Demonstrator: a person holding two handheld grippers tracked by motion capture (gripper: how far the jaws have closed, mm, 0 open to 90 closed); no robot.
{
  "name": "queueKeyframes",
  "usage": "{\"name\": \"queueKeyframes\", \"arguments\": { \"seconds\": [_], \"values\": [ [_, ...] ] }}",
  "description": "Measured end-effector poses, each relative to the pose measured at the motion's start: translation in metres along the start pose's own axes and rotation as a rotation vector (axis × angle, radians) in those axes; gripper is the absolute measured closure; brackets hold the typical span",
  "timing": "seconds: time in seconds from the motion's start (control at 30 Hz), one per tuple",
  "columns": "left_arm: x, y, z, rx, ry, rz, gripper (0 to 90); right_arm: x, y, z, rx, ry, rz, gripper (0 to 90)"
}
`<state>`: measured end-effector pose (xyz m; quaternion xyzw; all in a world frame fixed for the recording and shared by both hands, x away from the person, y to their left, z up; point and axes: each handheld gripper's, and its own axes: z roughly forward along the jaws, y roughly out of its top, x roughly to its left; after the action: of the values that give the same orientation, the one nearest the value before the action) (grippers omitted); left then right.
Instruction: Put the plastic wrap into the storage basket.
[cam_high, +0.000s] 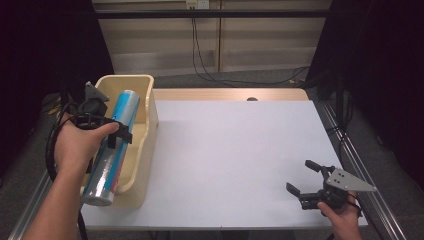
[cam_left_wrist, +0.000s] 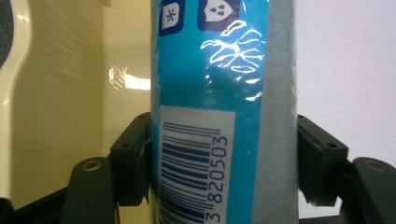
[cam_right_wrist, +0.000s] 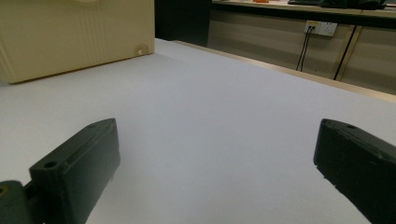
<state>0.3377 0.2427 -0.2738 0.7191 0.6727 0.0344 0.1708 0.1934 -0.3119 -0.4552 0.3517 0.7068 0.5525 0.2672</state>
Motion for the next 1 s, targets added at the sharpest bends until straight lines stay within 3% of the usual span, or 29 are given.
{"name": "queueKeyframes", "arguments": {
  "seconds": [0.3, 1.0],
  "values": [
    [0.003, -0.003, 0.009, 0.016, -0.015, -0.01, 32.1, 0.0, 0.0, 0.0, 0.001, 0.003, -0.004, 0.1],
    [0.001, -0.003, 0.015, 0.064, 0.002, -0.02, 31.8, 0.0, 0.0, 0.0, 0.002, 0.002, -0.002, 0.2]
  ]
}}
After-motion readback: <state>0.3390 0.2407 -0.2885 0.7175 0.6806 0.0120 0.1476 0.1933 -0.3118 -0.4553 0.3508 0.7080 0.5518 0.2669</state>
